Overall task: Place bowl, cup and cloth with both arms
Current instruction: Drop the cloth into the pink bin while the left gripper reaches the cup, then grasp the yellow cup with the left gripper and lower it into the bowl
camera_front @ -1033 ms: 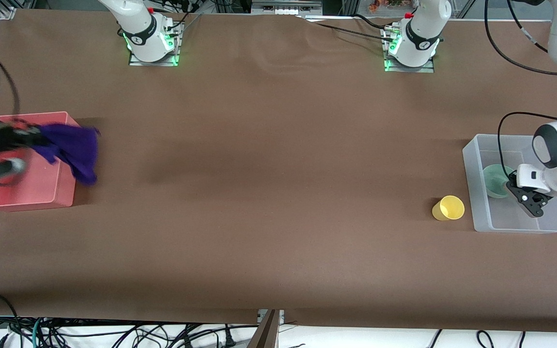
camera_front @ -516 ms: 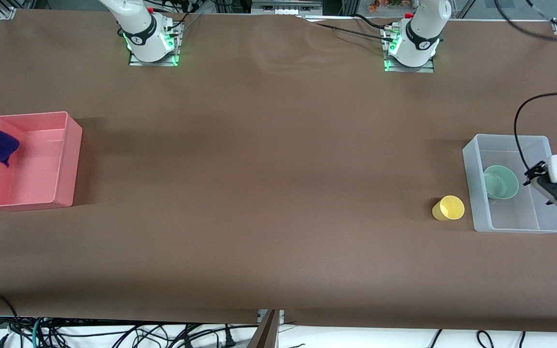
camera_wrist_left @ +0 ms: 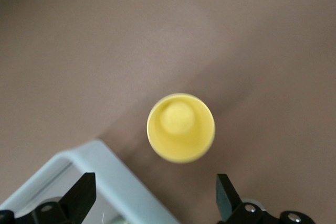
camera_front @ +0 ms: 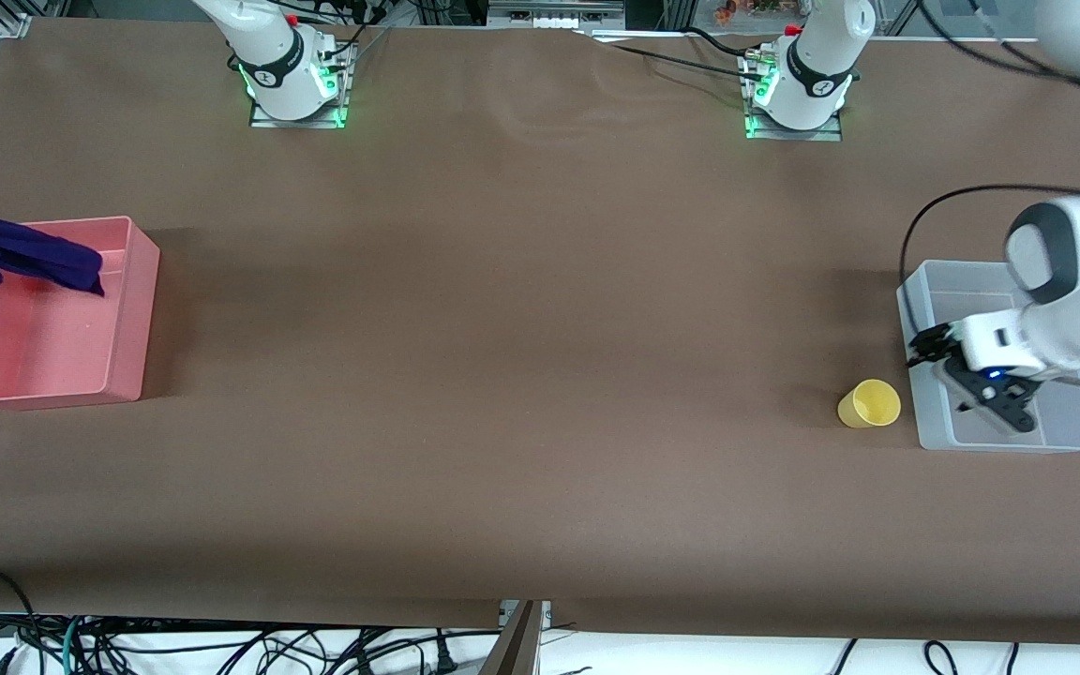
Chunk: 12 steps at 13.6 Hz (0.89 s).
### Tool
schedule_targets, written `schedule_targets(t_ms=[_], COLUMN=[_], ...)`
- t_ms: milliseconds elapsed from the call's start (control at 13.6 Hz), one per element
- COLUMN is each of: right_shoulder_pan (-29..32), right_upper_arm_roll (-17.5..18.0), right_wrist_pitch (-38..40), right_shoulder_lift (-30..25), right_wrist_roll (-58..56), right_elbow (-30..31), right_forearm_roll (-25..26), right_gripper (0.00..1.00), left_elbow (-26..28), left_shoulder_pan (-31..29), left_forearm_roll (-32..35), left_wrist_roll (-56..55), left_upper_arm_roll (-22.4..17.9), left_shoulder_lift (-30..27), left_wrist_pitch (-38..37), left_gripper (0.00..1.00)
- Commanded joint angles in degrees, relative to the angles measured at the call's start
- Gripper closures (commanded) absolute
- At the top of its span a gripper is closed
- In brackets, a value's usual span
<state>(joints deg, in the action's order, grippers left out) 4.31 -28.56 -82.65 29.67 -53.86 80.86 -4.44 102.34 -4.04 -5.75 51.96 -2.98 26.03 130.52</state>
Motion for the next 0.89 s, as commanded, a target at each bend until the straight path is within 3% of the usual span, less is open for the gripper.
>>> schedule_targets(t_ms=[0, 148, 295, 443, 590, 811], right_shoulder_pan=[-0.62, -0.61, -0.61, -0.44, -0.09, 0.26], right_upper_arm_roll=[0.52, 0.52, 1.48, 2.02, 2.11, 2.19], right_wrist_pitch=[-2.86, -3.13, -5.14, -9.52, -14.36, -21.04], right_shoulder_lift=[-1.54, -1.98, -4.16, -6.19, -6.55, -6.29], right_wrist_roll=[1.14, 1.13, 1.74, 1.74, 1.4, 0.95], right_elbow=[4.56, 5.88, 9.91, 14.13, 16.87, 19.86], right_forearm_roll=[-0.4, -0.13, 0.3, 2.58, 4.34, 5.4], right_gripper=[1.0, 1.0, 1.0, 1.0, 1.0, 1.0], left_elbow=[-0.48, -0.56, -0.3, -0.39, -0.39, -0.39], left_shoulder_pan=[0.17, 0.96, 1.66, 2.11, 2.11, 2.11], left_forearm_roll=[-1.99, -1.9, -1.9, -1.11, -1.11, -1.11], left_wrist_roll=[2.78, 3.59, 3.59, 4.55, 6.39, 6.58], left_upper_arm_roll=[-0.28, -0.28, -0.28, -0.28, -0.36, -0.28], left_shoulder_lift=[3.32, 4.9, 7.36, 8.16, 8.08, 5.89], left_wrist_pitch=[6.83, 8.08, 8.26, 8.26, 8.17, 7.65], left_gripper=[0.0, 0.02, 0.16, 0.75, 1.0, 1.0])
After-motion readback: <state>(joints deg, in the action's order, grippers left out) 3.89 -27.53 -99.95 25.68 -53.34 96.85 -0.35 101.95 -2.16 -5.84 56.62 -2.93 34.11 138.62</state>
